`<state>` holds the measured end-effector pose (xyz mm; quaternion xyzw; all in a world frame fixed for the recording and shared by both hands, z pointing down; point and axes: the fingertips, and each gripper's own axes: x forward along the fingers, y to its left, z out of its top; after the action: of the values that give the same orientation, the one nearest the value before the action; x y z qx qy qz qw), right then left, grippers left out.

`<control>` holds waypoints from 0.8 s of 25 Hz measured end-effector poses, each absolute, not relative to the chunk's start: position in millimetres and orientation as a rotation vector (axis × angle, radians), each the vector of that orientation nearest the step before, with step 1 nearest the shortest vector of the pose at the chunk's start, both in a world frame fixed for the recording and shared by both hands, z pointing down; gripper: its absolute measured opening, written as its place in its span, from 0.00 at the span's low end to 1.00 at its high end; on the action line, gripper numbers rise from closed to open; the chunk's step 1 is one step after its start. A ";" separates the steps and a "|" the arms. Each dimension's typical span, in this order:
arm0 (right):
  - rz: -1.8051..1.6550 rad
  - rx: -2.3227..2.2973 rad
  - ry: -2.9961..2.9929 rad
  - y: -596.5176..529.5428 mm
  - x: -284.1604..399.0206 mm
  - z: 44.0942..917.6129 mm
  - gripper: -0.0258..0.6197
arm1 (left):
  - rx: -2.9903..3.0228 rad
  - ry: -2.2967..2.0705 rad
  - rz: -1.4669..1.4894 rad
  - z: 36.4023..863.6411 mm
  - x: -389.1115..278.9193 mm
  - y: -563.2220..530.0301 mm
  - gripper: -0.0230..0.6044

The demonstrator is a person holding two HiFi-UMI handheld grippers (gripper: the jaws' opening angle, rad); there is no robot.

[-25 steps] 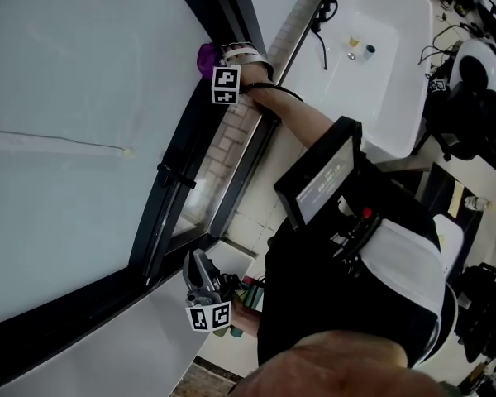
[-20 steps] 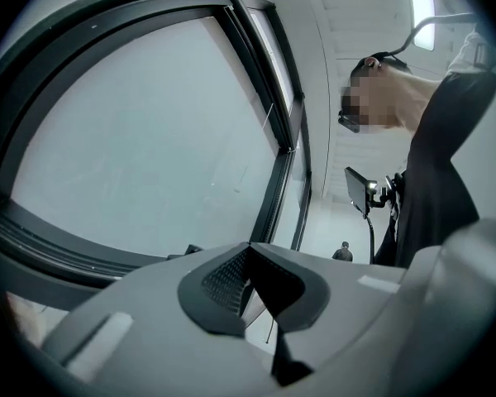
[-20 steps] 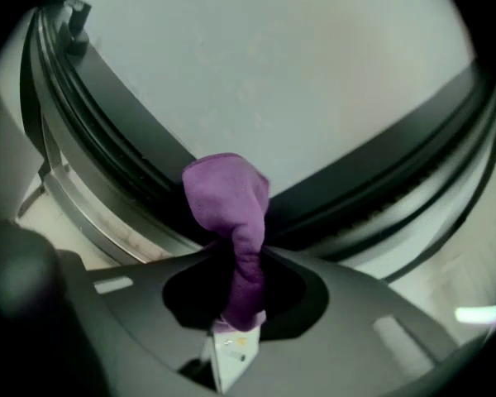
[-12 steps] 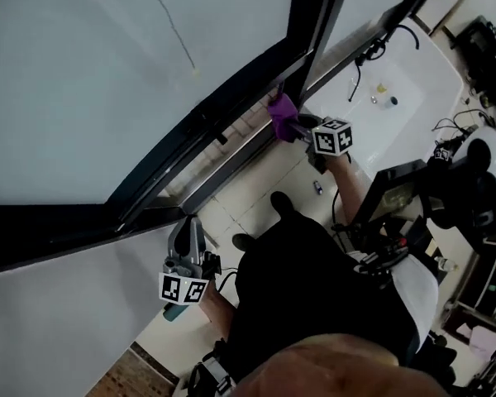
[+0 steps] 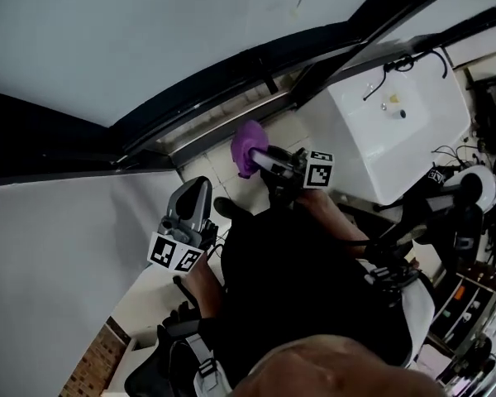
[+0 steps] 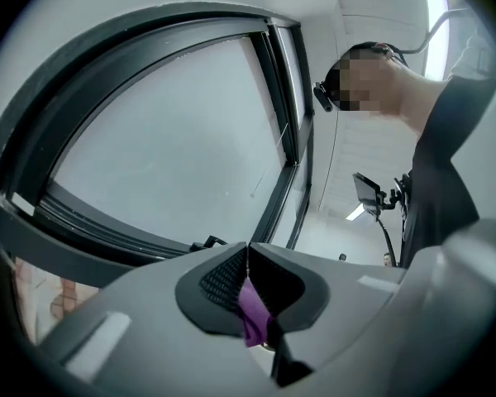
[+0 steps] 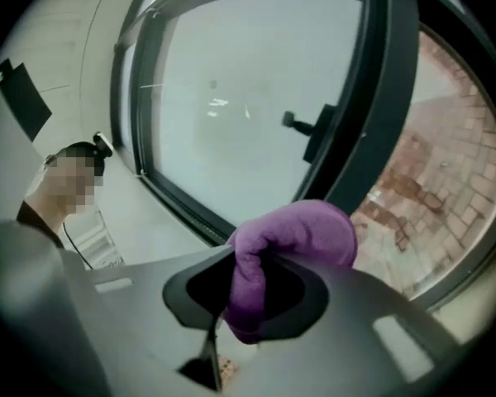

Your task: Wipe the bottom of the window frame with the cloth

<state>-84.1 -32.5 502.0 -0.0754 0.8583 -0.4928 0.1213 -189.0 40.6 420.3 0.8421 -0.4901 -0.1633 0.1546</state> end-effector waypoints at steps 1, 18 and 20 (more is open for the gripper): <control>-1.416 -0.186 2.518 -26.3 -91.3 492.9 0.14 | 2.406 -1.411 -0.472 421.3 -193.3 44.2 0.04; -1.049 0.356 2.594 -36.1 -55.1 416.6 0.14 | 2.285 -1.785 -0.360 392.3 -140.8 19.5 0.04; -1.006 0.409 2.590 -39.0 -42.8 416.8 0.14 | 2.266 -1.814 -0.334 396.4 -125.4 12.8 0.04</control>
<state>-42.8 -39.0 416.8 0.1435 0.9094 -0.3534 0.1659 -125.4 12.8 396.4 0.7708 -0.6172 -0.1135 0.1099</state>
